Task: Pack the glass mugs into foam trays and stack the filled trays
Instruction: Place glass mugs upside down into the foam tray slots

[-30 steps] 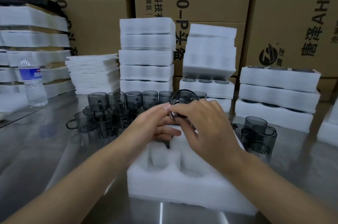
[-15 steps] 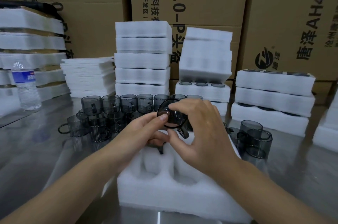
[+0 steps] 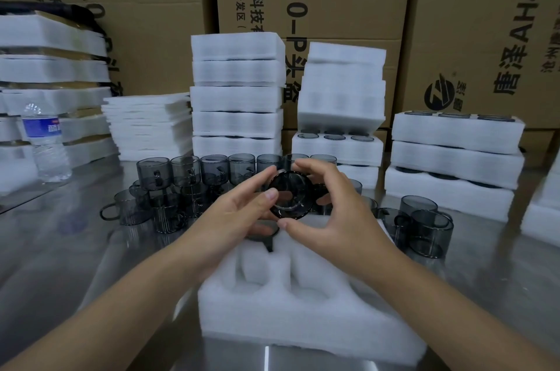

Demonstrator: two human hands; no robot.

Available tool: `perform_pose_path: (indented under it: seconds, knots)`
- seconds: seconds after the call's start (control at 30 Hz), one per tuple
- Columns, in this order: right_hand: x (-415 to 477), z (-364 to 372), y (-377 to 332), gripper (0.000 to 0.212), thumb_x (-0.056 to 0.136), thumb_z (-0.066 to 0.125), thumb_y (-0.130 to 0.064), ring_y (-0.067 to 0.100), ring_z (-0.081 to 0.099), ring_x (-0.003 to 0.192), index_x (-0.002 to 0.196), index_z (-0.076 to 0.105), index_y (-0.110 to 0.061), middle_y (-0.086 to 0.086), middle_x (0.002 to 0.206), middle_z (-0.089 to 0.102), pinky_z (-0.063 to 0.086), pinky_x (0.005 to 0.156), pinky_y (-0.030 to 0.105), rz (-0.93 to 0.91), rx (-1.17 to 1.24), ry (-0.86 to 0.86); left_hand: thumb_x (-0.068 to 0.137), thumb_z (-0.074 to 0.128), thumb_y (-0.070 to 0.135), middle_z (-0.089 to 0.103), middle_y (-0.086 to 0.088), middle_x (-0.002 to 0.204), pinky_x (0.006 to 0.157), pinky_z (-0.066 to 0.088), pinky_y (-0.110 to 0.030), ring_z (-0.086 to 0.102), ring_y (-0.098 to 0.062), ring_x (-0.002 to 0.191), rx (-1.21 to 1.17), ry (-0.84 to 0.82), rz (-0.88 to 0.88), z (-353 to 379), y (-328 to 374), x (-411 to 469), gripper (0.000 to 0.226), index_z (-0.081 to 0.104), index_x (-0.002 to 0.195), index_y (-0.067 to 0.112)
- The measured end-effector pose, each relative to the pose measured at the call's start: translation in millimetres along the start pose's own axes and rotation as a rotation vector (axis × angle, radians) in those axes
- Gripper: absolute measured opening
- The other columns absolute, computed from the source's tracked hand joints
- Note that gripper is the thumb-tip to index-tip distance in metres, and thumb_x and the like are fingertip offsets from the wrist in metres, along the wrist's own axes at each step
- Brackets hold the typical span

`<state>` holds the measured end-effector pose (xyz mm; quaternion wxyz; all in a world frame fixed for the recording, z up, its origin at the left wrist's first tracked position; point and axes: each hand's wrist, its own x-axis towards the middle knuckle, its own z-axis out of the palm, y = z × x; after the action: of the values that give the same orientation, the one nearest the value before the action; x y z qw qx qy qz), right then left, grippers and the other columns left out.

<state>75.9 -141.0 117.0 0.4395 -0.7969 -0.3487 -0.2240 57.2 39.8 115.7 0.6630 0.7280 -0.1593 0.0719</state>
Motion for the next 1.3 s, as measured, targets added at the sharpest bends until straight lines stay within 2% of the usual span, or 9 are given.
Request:
perform_pose_path:
  seconds: [0.1, 0.3, 0.57, 0.77, 0.9, 1.0, 1.1, 1.17, 1.3]
  knots:
    - [0.6, 0.7, 3.4, 0.068, 0.072, 0.078, -0.035, -0.011, 0.04, 0.117, 0.128, 0.042, -0.045, -0.026, 0.124, 0.049, 0.035, 0.091, 0.006, 0.01, -0.003, 0.011, 0.075, 0.064, 0.035, 0.069, 0.001, 0.116, 0.091, 0.054, -0.031, 0.068, -0.016, 0.098, -0.032, -0.007, -0.013, -0.6, 0.2, -0.3, 0.064, 0.047, 0.137, 0.029]
    - [2.4, 0.4, 6.9, 0.066, 0.07, 0.079, -0.037, -0.011, 0.044, 0.113, 0.124, 0.044, -0.048, -0.019, 0.121, 0.053, 0.04, 0.091, 0.017, 0.051, 0.001, 0.058, 0.069, 0.07, 0.014, 0.071, 0.001, 0.111, 0.091, 0.051, -0.02, 0.066, -0.012, 0.105, -0.057, -0.02, -0.024, -0.5, 2.6, -4.1, 0.054, 0.058, 0.122, 0.018]
    - [0.8, -3.2, 4.2, 0.066, 0.071, 0.076, -0.039, -0.011, 0.042, 0.113, 0.126, 0.042, -0.051, -0.018, 0.121, 0.05, 0.038, 0.092, 0.013, 0.039, -0.017, 0.016, 0.068, 0.07, 0.024, 0.071, -0.001, 0.113, 0.086, 0.054, -0.024, 0.068, -0.014, 0.1, -0.018, 0.0, -0.067, 0.3, 3.2, -1.9, 0.071, 0.05, 0.135, 0.01]
    - [1.4, -3.2, 0.5, 0.065, 0.068, 0.076, -0.04, -0.007, 0.045, 0.109, 0.125, 0.047, -0.043, -0.018, 0.117, 0.054, 0.037, 0.088, 0.009, 0.052, 0.012, 0.037, 0.066, 0.07, 0.036, 0.073, 0.001, 0.106, 0.072, 0.051, -0.015, 0.069, -0.008, 0.091, 0.035, 0.019, -0.077, 3.3, 4.5, -2.8, 0.078, 0.049, 0.135, 0.009]
    - [4.6, -4.5, 1.8, 0.055, 0.069, 0.079, -0.032, -0.001, 0.058, 0.099, 0.119, 0.056, -0.036, -0.013, 0.11, 0.062, 0.045, 0.08, 0.014, 0.191, 0.244, 0.069, 0.059, 0.071, 0.047, 0.074, 0.003, 0.1, 0.073, 0.051, -0.016, 0.07, -0.008, 0.092, 0.087, 0.024, -0.071, 2.6, 4.5, -4.2, 0.072, 0.06, 0.123, 0.018]
    - [10.8, -11.0, 6.7, 0.038, 0.074, 0.077, -0.031, -0.003, 0.063, 0.088, 0.109, 0.064, -0.036, -0.009, 0.101, 0.067, 0.047, 0.072, 0.012, 0.353, 0.47, 0.068, 0.065, 0.071, 0.04, 0.075, 0.005, 0.099, 0.073, 0.051, -0.013, 0.069, -0.006, 0.092, 0.116, -0.013, -0.072, 3.2, 3.7, -5.1, 0.047, 0.066, 0.11, 0.027]
    - [12.8, -13.9, 11.5, 0.042, 0.061, 0.067, -0.04, 0.002, 0.065, 0.088, 0.102, 0.068, -0.035, -0.01, 0.097, 0.071, 0.045, 0.07, 0.015, 0.505, 0.528, 0.003, 0.08, 0.07, 0.017, 0.075, 0.003, 0.098, 0.072, 0.05, -0.011, 0.069, -0.005, 0.092, 0.106, 0.002, -0.08, 2.9, 1.2, -3.8, 0.027, 0.069, 0.106, 0.022]
    - [13.8, -13.8, 14.2, 0.043, 0.058, 0.064, -0.037, 0.008, 0.063, 0.088, 0.1, 0.068, -0.032, -0.008, 0.094, 0.071, 0.042, 0.071, 0.022, 0.55, 0.529, -0.038, 0.084, 0.066, 0.002, 0.075, 0.002, 0.096, 0.073, 0.05, -0.011, 0.069, -0.005, 0.09, 0.104, 0.017, -0.076, 3.0, 0.6, -3.4, 0.026, 0.07, 0.103, 0.02]
    - [14.7, -14.0, 15.2, 0.042, 0.055, 0.064, -0.03, 0.002, 0.062, 0.081, 0.096, 0.069, -0.031, -0.008, 0.09, 0.069, 0.042, 0.069, 0.018, 0.545, 0.517, -0.106, 0.085, 0.064, -0.004, 0.075, 0.004, 0.095, 0.076, 0.051, -0.012, 0.069, -0.005, 0.089, 0.151, 0.047, -0.042, 3.4, -0.1, -2.6, 0.03, 0.073, 0.095, 0.022]
